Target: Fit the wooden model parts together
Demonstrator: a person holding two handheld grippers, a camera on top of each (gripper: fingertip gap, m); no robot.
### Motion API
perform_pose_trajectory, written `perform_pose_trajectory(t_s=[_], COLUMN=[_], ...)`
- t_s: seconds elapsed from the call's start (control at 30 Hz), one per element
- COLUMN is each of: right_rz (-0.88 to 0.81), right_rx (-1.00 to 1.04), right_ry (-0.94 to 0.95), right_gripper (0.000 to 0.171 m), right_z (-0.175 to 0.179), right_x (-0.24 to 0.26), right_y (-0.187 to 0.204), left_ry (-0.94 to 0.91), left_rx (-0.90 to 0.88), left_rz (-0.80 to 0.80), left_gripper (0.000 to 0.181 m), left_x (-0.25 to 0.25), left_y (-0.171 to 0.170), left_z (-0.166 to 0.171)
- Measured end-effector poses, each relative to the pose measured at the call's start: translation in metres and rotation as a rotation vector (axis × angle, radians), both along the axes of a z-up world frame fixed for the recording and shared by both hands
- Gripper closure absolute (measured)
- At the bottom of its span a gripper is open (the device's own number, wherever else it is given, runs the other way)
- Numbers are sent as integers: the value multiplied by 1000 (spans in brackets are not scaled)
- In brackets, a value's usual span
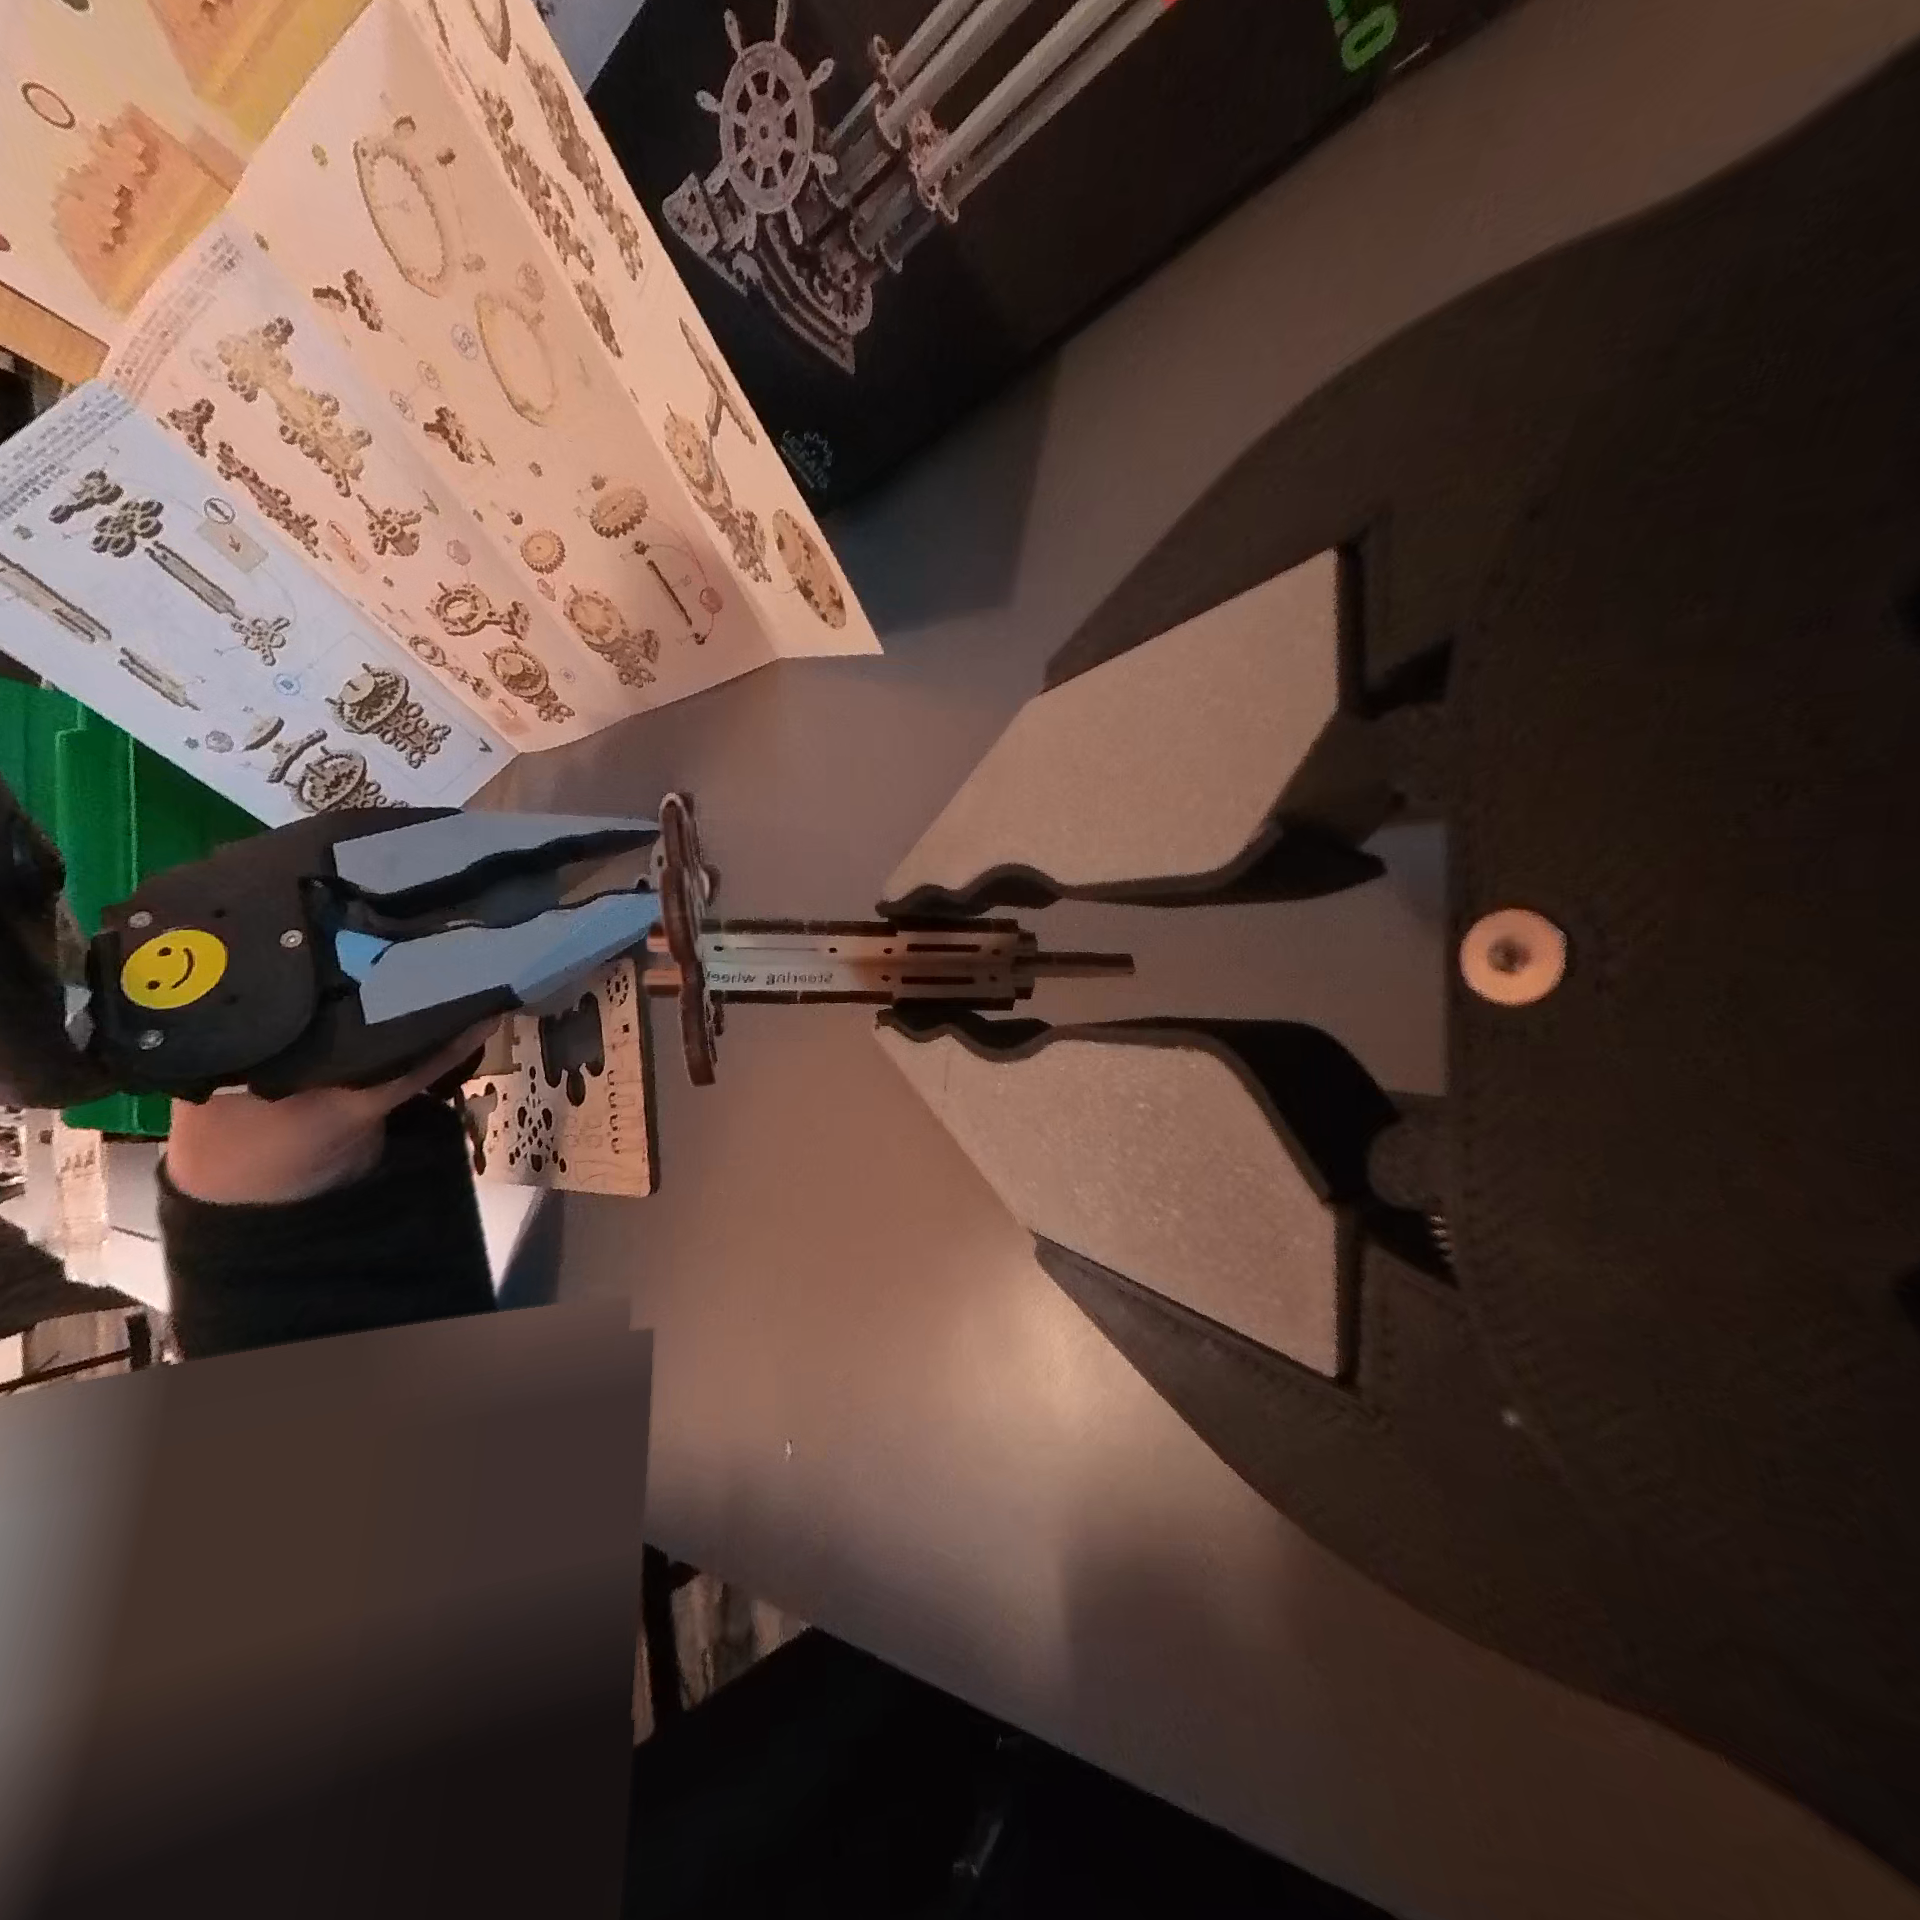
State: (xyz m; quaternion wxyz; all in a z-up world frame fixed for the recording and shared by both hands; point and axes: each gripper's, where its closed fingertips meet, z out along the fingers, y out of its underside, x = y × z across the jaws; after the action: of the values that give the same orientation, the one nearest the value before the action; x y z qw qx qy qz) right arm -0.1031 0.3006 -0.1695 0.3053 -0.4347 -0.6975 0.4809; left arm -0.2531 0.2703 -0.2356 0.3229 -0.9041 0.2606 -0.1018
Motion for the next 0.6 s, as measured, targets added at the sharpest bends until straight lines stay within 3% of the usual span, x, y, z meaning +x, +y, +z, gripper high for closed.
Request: perform_pose_trajectory(t_s=[0.27,0.6], right_rz=[44,3], right_rx=[24,129], right_ry=[74,144], right_gripper=[158,158], right_z=[9,9], right_x=[2,-4], right_y=[-6,1], left_ry=[90,-59], left_rx=[140,696], left_rz=[-47,-113], left_gripper=[160,160], left_x=[7,108], left_y=[2,13], left_z=[8,124])
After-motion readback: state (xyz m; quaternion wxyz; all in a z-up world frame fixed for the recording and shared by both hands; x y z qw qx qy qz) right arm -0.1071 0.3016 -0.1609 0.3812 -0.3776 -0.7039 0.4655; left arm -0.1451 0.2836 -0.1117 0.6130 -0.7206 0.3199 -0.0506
